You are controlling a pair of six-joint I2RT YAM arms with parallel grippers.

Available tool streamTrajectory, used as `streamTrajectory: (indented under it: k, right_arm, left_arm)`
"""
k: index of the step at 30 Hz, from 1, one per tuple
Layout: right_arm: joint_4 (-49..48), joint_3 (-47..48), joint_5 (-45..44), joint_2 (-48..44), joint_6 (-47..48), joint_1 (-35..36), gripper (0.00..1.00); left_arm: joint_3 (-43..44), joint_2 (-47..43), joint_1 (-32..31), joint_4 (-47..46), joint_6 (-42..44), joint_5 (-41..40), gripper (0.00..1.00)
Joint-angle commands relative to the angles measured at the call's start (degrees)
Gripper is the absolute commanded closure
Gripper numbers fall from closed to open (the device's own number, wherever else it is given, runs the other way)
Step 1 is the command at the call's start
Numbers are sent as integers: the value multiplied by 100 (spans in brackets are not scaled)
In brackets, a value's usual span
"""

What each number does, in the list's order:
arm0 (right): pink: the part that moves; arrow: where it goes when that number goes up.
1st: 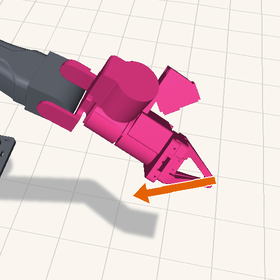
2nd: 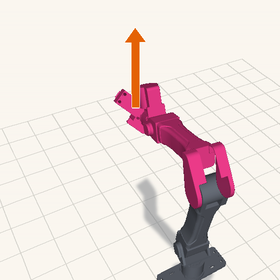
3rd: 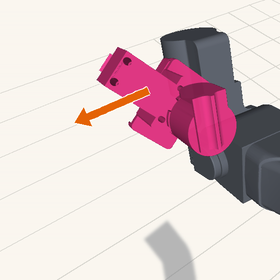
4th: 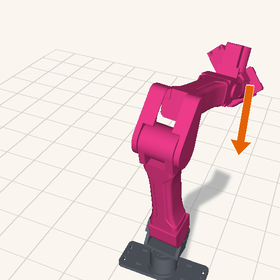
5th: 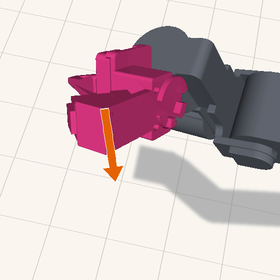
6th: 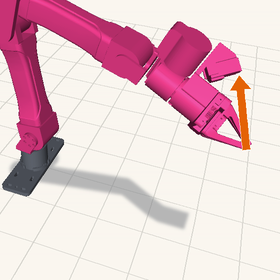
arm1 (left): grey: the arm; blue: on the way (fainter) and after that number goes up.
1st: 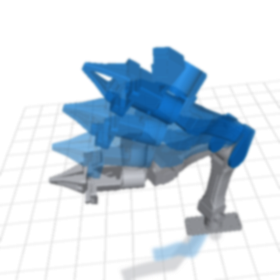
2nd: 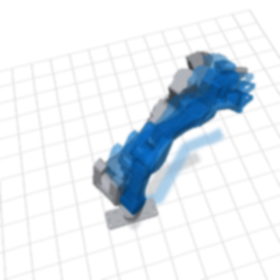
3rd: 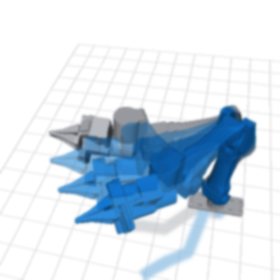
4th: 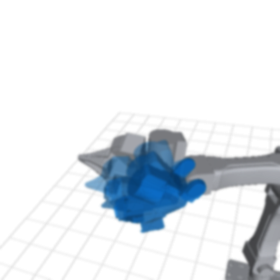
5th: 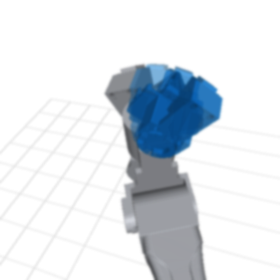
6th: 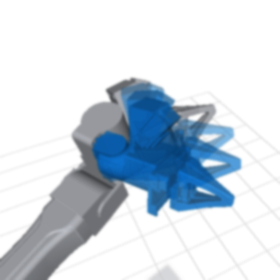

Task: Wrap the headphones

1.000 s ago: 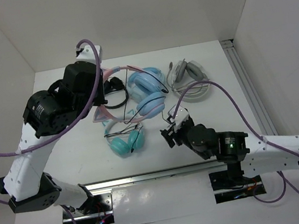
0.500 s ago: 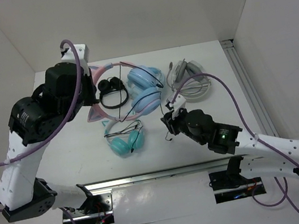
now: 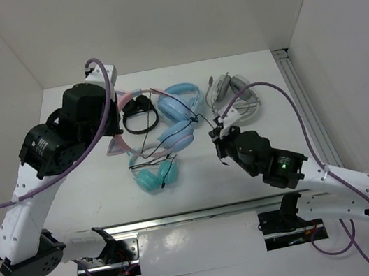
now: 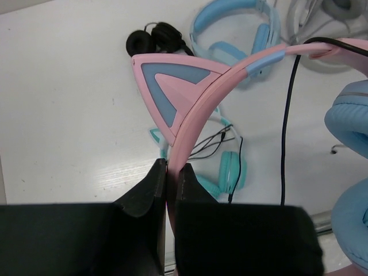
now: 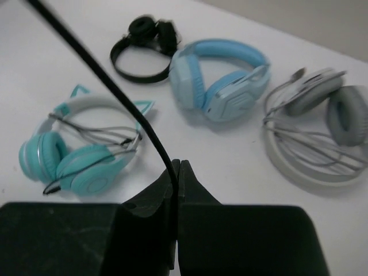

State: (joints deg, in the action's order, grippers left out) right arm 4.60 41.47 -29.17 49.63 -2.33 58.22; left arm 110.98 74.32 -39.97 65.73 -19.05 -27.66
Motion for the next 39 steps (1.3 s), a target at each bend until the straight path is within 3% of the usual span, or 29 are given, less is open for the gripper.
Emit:
streamTrajectory:
  k: [1, 7, 14, 21, 31, 36, 39]
  right_arm:
    - [295, 940, -1230, -331, 82, 41, 100]
    - [990, 2196, -1671, 73, 803, 41, 100]
    - [762, 2603, -1786, 548, 1735, 41, 100]
    - [559, 2893, -1329, 1190, 2035, -609, 100]
    - [306, 3068, 954, 1892, 1375, -2242, 100]
    - [6, 3007, 2948, 1954, 1236, -2850, 97]
    - [-293, 2841, 4302, 2007, 919, -3289, 97]
  left_arm:
    - [-532, -445, 15, -816, 279, 481, 100]
    - [-1517, -708, -125, -1089, 586, 964, 100]
    - [-2062, -770, -967, -1195, 762, 1148, 100]
    - [-2274, -1060, -1259, -1142, 815, 1456, 100]
    - [-1923, -1350, -1259, -1290, 981, 1675, 100]
    - [-1808, -1350, -1014, -1730, 1044, 2264, 100]
    - [-1746, -1219, -865, -2029, 965, 2187, 100]
